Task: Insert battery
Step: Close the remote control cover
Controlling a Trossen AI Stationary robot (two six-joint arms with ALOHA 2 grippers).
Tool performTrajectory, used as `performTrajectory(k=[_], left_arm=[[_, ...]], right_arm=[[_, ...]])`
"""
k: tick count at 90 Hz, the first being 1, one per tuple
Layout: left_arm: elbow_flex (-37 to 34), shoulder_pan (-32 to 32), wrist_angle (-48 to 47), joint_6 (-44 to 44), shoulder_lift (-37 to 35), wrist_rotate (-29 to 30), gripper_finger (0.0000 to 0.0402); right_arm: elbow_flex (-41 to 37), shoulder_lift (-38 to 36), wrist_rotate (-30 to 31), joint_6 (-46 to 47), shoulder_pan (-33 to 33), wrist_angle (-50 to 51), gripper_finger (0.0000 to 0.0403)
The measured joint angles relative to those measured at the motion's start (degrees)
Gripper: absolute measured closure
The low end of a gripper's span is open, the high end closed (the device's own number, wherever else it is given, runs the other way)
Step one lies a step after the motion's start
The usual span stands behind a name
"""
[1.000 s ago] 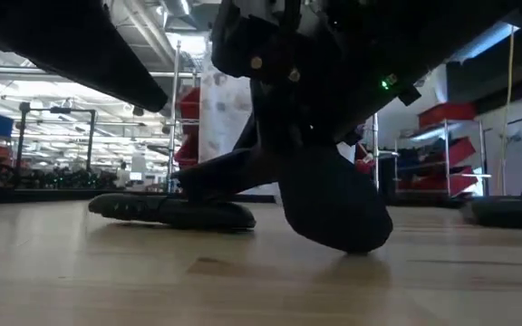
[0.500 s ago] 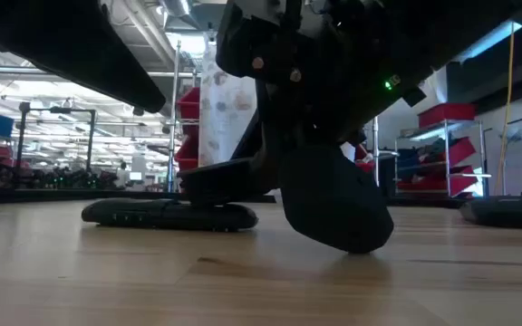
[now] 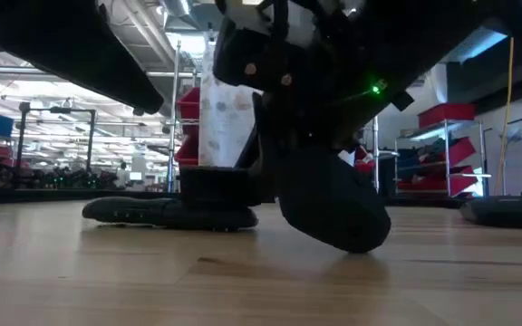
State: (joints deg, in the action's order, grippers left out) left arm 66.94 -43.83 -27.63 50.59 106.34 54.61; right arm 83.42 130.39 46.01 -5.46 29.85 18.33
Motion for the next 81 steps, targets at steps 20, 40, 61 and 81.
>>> performTrajectory(k=[20, 40, 61, 81], left_arm=[[0.00, 0.00, -0.01, 0.00, 0.00, 0.00, 0.0286], [0.00, 0.00, -0.01, 0.00, 0.00, 0.02, 0.0286], [0.00, 0.00, -0.02, 0.00, 0.00, 0.02, 0.0286], [0.00, 0.00, -0.01, 0.00, 0.00, 0.03, 0.0286]], right_arm=[[-0.09, -0.19, 14.50, -0.31, 1.29, -0.50, 0.0389], [-0.11, -0.22, 14.22, 2.01, 1.35, 1.87, 0.0390], [0.23, -0.04, 20.04, 2.09, 1.46, 3.72, 0.0400], [0.26, -0.07, 18.55, 1.95, 1.15, 5.21, 0.0401]])
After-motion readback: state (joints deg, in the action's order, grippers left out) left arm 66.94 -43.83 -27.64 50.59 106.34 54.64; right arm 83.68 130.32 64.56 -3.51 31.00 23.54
